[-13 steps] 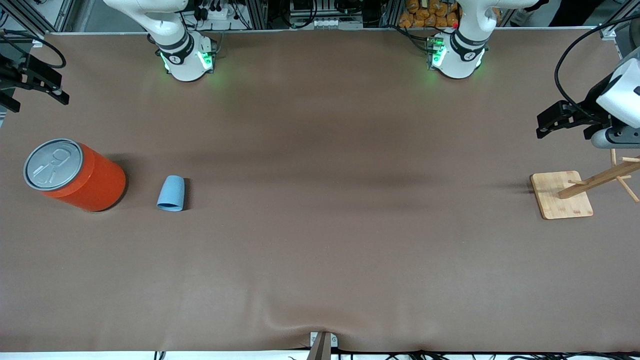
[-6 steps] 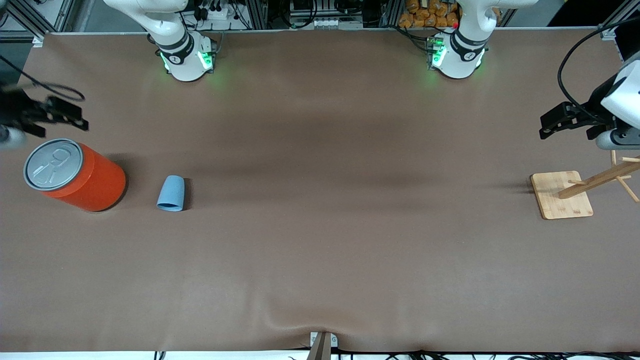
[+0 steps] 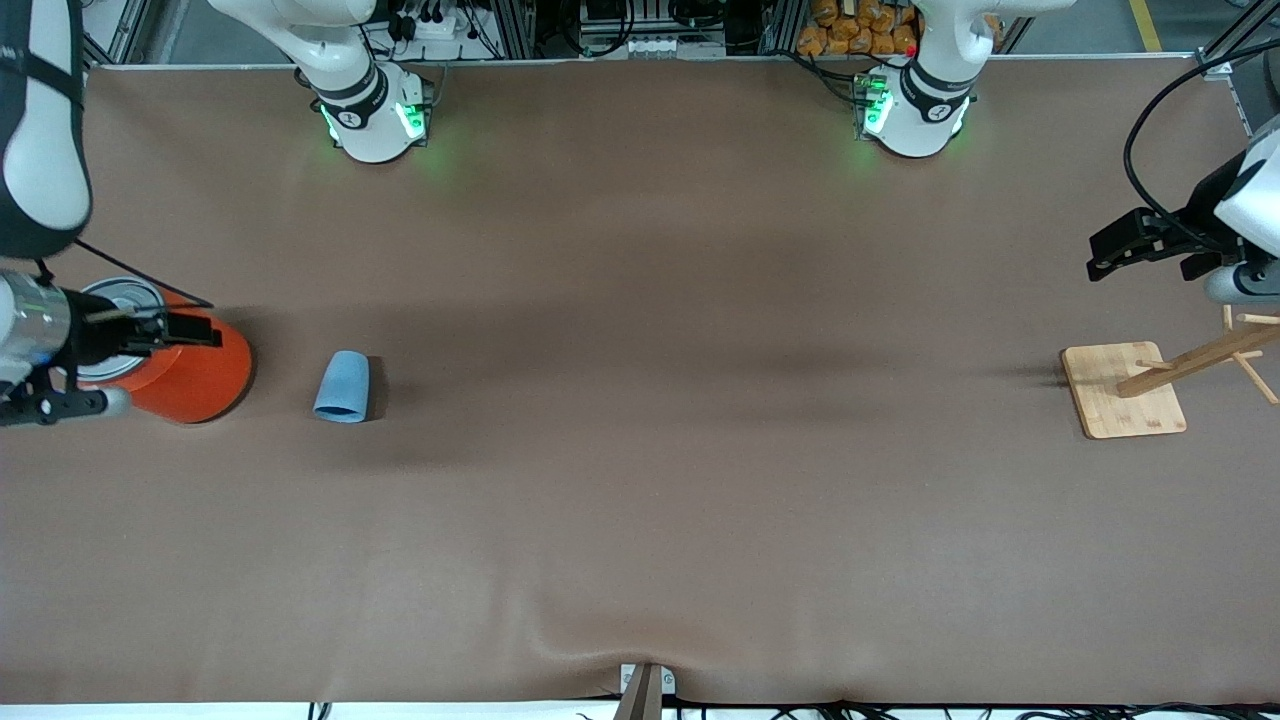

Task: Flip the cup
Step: 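Lower the right gripper onto the blue cup lying on its side, then grasp the blue cup with the right gripper and lift it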

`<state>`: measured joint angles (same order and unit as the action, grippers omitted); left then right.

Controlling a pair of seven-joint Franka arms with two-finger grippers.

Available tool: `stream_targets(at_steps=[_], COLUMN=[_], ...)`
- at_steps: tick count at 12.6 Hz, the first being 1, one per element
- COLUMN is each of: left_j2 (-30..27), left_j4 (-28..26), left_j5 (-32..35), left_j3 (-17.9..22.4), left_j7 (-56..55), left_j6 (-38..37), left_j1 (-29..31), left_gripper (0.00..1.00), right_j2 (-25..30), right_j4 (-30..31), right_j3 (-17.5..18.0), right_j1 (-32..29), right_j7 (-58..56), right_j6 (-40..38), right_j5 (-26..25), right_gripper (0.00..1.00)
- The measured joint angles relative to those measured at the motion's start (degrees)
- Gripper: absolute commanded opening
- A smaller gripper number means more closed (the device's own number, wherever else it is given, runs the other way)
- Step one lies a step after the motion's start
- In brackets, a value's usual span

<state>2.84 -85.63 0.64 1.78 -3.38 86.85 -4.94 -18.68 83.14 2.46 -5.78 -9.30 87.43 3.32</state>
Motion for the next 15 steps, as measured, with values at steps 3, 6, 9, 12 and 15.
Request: stream_targets(at_steps=[3,6,9,12,15], left_j2=[0.24,0.24,0.24,0.24,0.24], left_j4=[0.0,0.05,0.12,0.16,0.19], left_j5=[0.0,0.0,0.0,0.0,0.0], left_j3=[-0.13,-0.44,-0.48,-0.5,-0.53], left_j7=[0.03,0.03,0.03,0.03,0.03], left_j6=[0.0,0.0,0.0,0.0,0.0], left_j1=[0.25,0.19,0.16,0.1,0.07], left_gripper=[1.0,1.0,1.0,1.0,1.0], right_j2=[-2.3,-2.8,-2.87,-3.43,-6.04], right_j4=[7.64,16.63,25.8,32.67,33.61], right_j3=[0.17,0.44,0.9,1.11,1.13], right_j1=[0.02,0.07,0.42,2.08,2.85], right_j7=[0.0,0.0,0.0,0.03,-0.07], right_j6=[8.95,15.95,27.66,38.63,43.84], right_j5=[2.2,2.55,2.72,2.74,2.76], right_gripper=[1.0,1.0,1.0,1.0,0.78])
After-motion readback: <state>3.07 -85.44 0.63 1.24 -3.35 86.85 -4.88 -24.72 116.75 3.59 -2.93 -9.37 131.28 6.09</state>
